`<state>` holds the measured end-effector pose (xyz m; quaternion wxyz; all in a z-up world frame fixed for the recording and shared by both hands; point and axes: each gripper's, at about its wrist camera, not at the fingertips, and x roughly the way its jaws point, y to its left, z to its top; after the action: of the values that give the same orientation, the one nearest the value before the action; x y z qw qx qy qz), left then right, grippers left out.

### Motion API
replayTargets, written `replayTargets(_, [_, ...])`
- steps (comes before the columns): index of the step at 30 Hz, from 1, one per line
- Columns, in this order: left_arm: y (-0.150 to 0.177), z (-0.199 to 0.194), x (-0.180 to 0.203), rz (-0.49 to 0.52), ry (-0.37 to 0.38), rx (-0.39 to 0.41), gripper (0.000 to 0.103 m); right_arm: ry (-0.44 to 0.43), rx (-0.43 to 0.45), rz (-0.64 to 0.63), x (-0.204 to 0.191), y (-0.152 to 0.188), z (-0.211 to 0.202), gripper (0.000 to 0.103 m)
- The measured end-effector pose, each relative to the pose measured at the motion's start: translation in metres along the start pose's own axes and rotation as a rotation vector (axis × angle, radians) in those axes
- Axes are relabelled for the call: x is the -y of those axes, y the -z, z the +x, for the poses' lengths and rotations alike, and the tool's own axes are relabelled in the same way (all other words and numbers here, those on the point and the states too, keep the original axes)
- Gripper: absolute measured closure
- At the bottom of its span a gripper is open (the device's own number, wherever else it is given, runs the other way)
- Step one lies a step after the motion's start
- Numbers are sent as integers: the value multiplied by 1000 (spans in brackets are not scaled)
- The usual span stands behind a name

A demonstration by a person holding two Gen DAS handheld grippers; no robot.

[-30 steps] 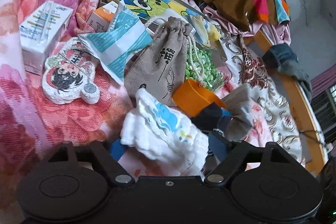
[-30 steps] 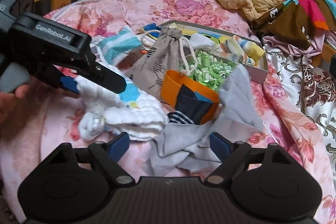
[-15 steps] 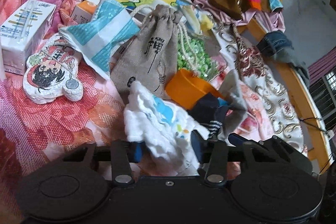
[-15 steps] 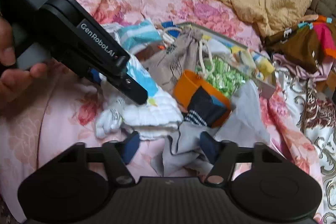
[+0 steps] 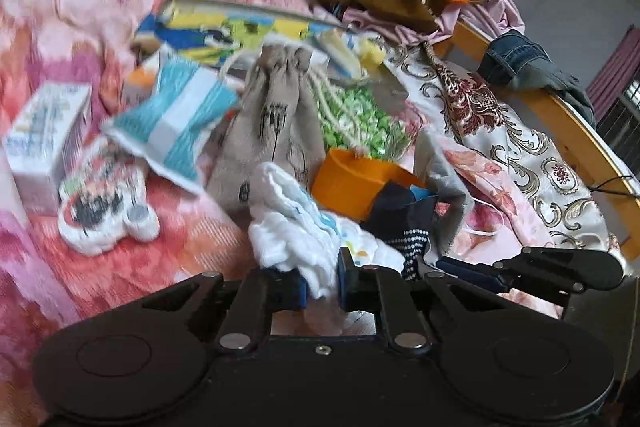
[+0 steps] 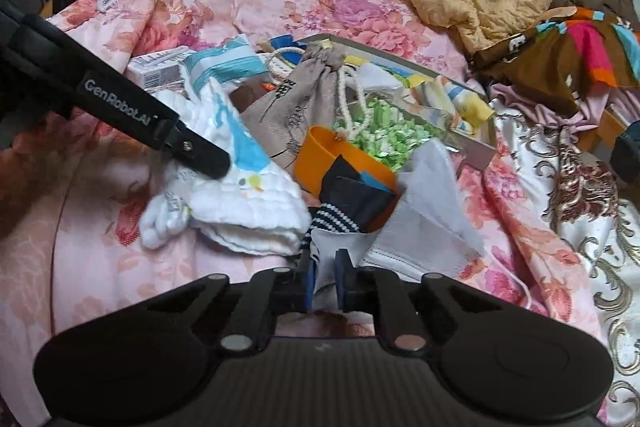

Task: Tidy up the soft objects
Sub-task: 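Grasp the grey mask with the right gripper while the left gripper grasps the white baby cloth, then carry the grey mask and white baby cloth with both grippers to the frog tray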

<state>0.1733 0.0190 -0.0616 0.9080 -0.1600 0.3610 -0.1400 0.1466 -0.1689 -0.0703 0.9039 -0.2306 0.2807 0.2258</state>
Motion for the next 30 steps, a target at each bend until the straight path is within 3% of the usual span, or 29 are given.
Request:
replayTargets(6, [-2, -7, 0, -15, -18, 20, 89, 39, 39, 124, 22, -4, -10, 97])
replayTargets(11, [0, -2, -3, -33, -12, -11, 89, -8, -48, 161, 28, 1, 3, 96])
replayTargets(14, [0, 0, -6, -53, 4, -20, 88, -33, -70, 170, 28, 3, 7, 87])
replayTargets(16, [1, 2, -7, -68, 17, -26, 86, -41, -68, 178, 27, 2, 7, 67])
replayTargets(20, [2, 3, -9, -80, 29, -28, 83, -39, -87, 173, 24, 4, 10, 62])
replayTargets(23, [2, 6, -9, -89, 37, -34, 76, -34, -101, 174, 22, 5, 15, 64])
replayTargets(25, [3, 7, -10, -84, 37, -40, 76, -23, -104, 182, 23, 5, 17, 87])
replayTargets(30, [3, 6, -5, -41, 28, -33, 87, -19, -82, 197, 26, 5, 11, 94])
